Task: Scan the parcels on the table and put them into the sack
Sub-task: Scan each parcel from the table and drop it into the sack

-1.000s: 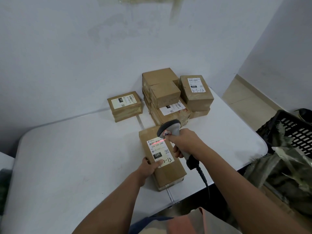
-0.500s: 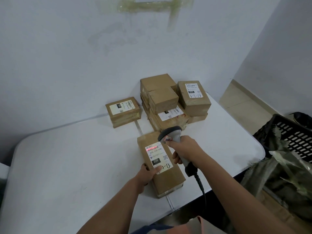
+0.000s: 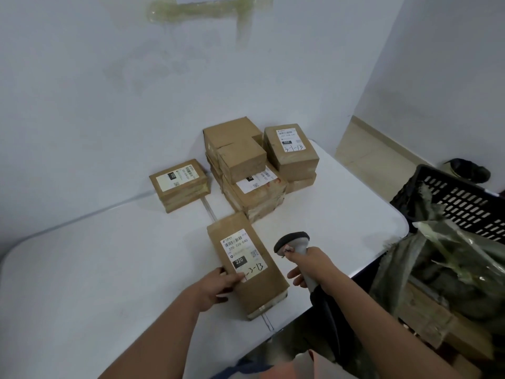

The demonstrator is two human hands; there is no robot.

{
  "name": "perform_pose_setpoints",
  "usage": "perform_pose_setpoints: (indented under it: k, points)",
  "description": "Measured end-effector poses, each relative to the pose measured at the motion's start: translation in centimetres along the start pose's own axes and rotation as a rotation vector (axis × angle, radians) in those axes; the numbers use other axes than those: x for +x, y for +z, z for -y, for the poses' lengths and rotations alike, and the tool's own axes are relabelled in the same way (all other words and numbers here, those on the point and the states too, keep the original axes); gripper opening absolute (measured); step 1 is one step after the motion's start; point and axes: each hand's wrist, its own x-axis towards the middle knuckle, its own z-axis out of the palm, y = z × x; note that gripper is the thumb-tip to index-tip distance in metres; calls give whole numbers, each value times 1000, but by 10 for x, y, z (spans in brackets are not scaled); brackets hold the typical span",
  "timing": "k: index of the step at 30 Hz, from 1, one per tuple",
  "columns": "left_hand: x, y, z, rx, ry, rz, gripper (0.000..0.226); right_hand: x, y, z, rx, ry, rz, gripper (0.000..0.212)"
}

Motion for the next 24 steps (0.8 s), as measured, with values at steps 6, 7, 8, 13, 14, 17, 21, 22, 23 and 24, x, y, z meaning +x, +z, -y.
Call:
perform_pose_setpoints:
  k: [6, 7, 8, 13, 14, 17, 21, 22, 23, 24]
  points:
    - [-11, 40, -33, 200, 250, -651, 100, -3, -3, -13, 82, -16, -27, 39]
    - [-12, 48, -40, 322, 249, -666, 98, -3, -3, -15, 98, -25, -29, 40]
    - [-14, 58, -49, 429, 240, -659, 98, -4, -4, -18, 111, -32, -31, 40]
    - [-4, 104, -69, 717, 163, -522, 103, -9, -10, -27, 146, -47, -54, 35]
    - [-2, 110, -70, 755, 126, -505, 106, -10, -13, -29, 154, -46, -59, 34]
    - [7, 112, -66, 812, 36, -483, 113, -12, -20, -35, 187, -50, -66, 34]
    - [7, 94, -55, 867, -35, -438, 110, -10, -28, -47, 224, -44, -60, 33]
    - [4, 89, -52, 860, -31, -443, 109, -10, -29, -49, 230, -41, -52, 34]
    - [1, 85, -48, 836, -23, -452, 107, -10, -30, -52, 232, -42, -43, 34]
    - [-3, 81, -44, 808, -11, -463, 106, -9, -32, -53, 232, -45, -33, 35]
